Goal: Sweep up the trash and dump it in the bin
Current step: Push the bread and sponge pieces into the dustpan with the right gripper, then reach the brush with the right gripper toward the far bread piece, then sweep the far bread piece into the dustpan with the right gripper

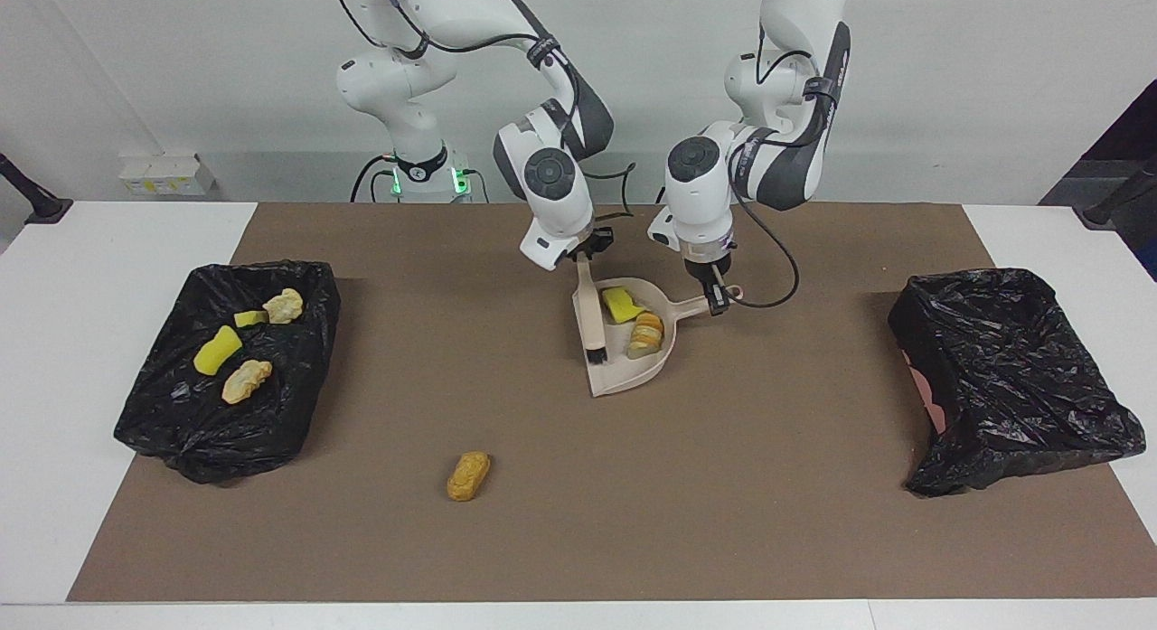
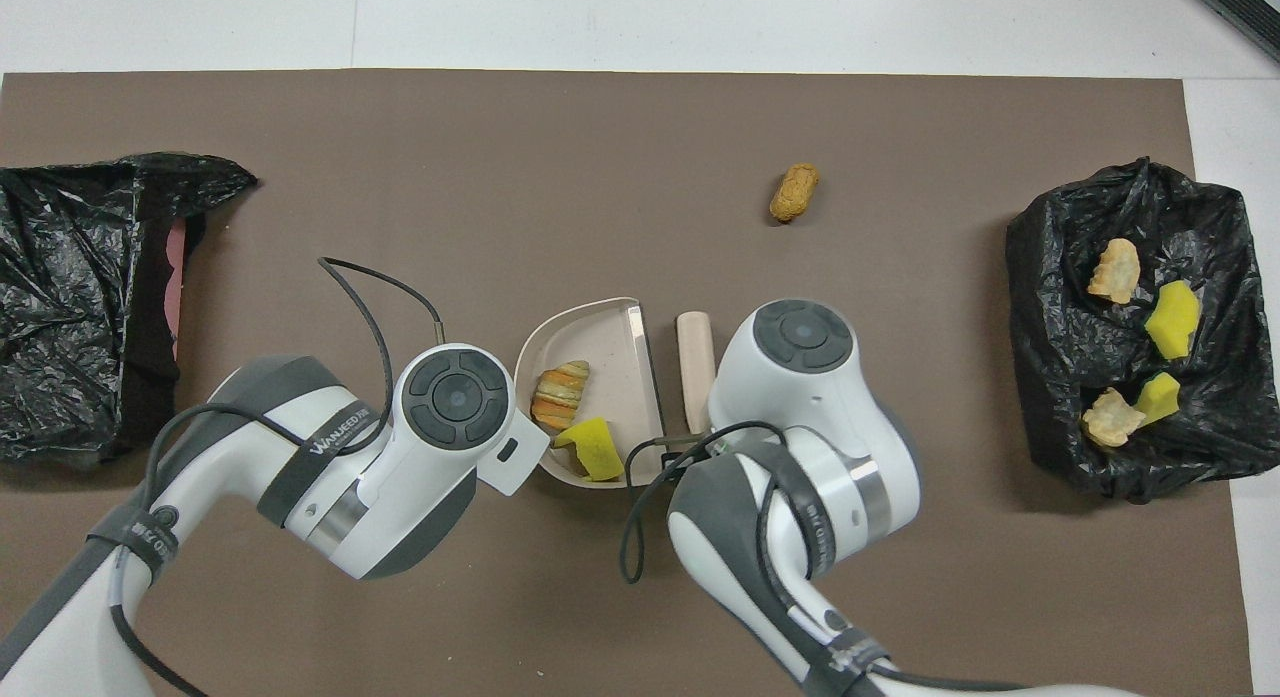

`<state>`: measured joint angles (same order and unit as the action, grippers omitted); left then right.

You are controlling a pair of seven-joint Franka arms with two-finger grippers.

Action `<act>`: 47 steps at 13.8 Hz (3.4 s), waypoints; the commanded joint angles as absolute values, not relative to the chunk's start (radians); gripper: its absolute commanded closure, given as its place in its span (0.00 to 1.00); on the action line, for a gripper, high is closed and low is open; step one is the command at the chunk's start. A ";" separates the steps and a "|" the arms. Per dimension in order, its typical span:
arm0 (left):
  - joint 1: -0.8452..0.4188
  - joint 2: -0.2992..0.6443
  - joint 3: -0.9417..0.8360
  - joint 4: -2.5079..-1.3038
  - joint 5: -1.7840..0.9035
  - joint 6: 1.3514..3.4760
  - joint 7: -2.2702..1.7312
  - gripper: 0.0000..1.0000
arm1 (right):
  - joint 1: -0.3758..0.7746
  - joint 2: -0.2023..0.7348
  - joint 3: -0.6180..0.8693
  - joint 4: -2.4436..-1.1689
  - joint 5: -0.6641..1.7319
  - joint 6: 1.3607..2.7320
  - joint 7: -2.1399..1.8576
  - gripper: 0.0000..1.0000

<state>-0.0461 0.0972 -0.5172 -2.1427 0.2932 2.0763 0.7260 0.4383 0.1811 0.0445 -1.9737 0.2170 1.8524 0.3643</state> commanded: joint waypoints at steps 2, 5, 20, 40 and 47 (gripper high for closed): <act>-0.040 0.058 -0.503 -2.175 0.253 2.072 0.733 1.00 | 0.338 0.201 0.055 -1.869 0.036 1.782 0.367 1.00; -0.041 0.058 -0.503 -2.175 0.252 2.074 0.729 1.00 | 0.258 0.245 0.057 -1.832 -0.144 1.830 0.319 1.00; -0.038 0.058 -0.503 -2.177 0.252 2.079 0.707 1.00 | 0.185 0.603 0.066 -1.420 -0.351 1.868 -0.017 1.00; -0.038 0.060 -0.500 -2.175 0.252 2.082 0.727 1.00 | 0.466 0.353 0.152 -1.796 0.067 1.812 0.133 1.00; -0.041 0.071 -0.454 -2.158 0.252 2.089 0.891 1.00 | 0.368 0.275 0.149 -1.749 0.109 1.623 0.216 1.00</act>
